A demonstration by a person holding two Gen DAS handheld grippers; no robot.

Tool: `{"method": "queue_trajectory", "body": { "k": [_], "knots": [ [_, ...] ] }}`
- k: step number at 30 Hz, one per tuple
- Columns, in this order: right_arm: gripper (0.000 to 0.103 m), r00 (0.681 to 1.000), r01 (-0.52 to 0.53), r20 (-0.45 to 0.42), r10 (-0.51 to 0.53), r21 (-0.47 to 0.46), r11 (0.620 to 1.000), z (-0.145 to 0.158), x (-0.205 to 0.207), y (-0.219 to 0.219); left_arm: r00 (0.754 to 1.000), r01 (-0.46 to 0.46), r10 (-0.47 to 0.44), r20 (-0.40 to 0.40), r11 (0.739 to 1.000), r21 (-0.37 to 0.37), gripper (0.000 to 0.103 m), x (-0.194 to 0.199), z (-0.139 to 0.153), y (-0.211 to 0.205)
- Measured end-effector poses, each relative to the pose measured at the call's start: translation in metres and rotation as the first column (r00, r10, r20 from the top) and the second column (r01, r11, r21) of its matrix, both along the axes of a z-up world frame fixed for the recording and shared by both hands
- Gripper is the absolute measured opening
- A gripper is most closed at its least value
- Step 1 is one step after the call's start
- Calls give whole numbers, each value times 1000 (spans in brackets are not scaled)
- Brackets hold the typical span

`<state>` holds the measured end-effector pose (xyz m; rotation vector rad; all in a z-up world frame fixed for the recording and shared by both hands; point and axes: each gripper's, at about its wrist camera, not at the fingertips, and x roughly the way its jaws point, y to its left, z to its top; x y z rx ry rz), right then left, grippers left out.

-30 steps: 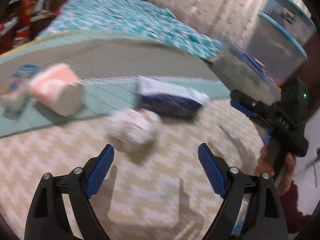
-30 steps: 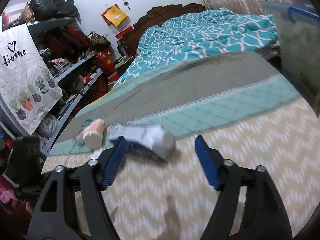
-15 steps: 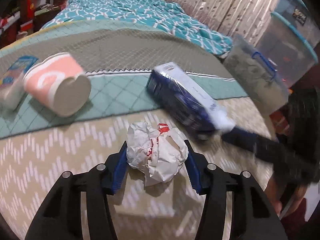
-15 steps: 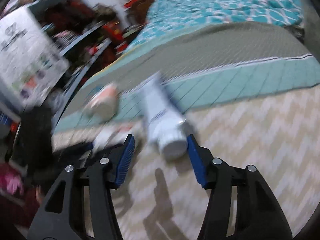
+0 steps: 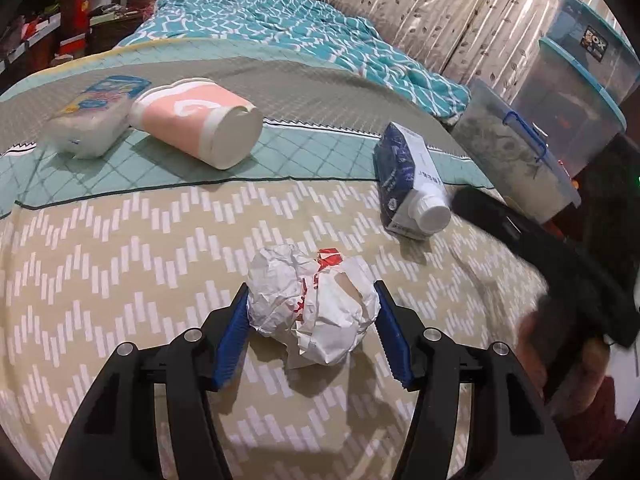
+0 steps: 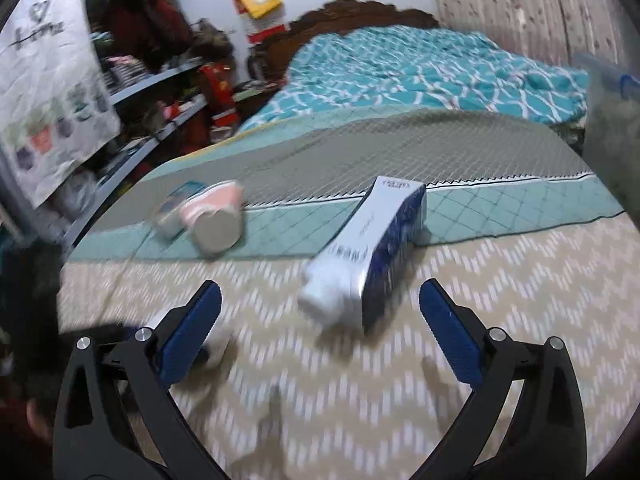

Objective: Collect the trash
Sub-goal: 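Grasp the white tissue wad with the left tool while the right tool grasps the milk carton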

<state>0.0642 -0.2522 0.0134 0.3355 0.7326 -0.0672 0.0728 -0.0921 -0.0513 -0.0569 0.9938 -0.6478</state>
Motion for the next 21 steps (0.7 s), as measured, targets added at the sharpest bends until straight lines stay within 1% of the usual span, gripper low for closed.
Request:
{"method": "queue_trajectory", "body": {
  "k": [3, 5, 6, 7, 8, 9, 12, 13, 14, 17, 19, 21],
  "knots": [
    [98, 997, 55, -53, -55, 0, 998, -14, 25, -5, 1000, 1, -1, 27, 1000, 10, 56, -4, 0, 0],
    [97, 995, 68, -79, -67, 6, 998, -21, 31, -7, 998, 8, -10, 58, 999, 40, 57, -10, 0, -3],
    [85, 994, 65, -92, -62, 23, 998, -25, 29, -9, 997, 10, -13, 70, 999, 51, 57, -13, -1, -4],
    [76, 993, 62, -106, -58, 33, 998, -29, 26, -10, 997, 12, -16, 80, 998, 59, 57, -16, -1, -5],
    [68, 994, 51, -97, -46, 46, 998, -29, 20, -10, 996, 14, -19, 87, 998, 64, 57, -17, -1, -5],
    [64, 996, 33, -88, -28, 52, 998, -28, 11, -10, 996, 15, -21, 91, 998, 63, 57, -19, -2, -4],
    [61, 998, 5, -63, -2, 51, 999, -24, -20, -10, 996, 13, -18, 84, 999, 52, 57, -18, -1, -3],
    [61, 999, -7, -51, 9, 49, 999, -22, -38, -11, 997, 14, -18, 77, 999, 46, 57, -17, -1, -2],
    [60, 999, -14, -45, 16, 49, 999, -21, -49, -12, 997, 17, -20, 70, 999, 38, 53, -17, -1, -2],
    [60, 999, -22, -34, 23, 34, 999, -19, -86, -13, 998, 52, -52, 32, 999, -2, 51, -19, -1, -4],
    [60, 999, -25, -19, 25, 24, 999, -18, -115, -17, 996, 90, -90, 14, 996, -28, 50, -23, 0, -11],
    [60, 1000, -18, -11, 18, 5, 1000, -17, -132, -18, 991, 130, -129, 17, 991, -37, 49, -29, 3, -21]
  ]
}}
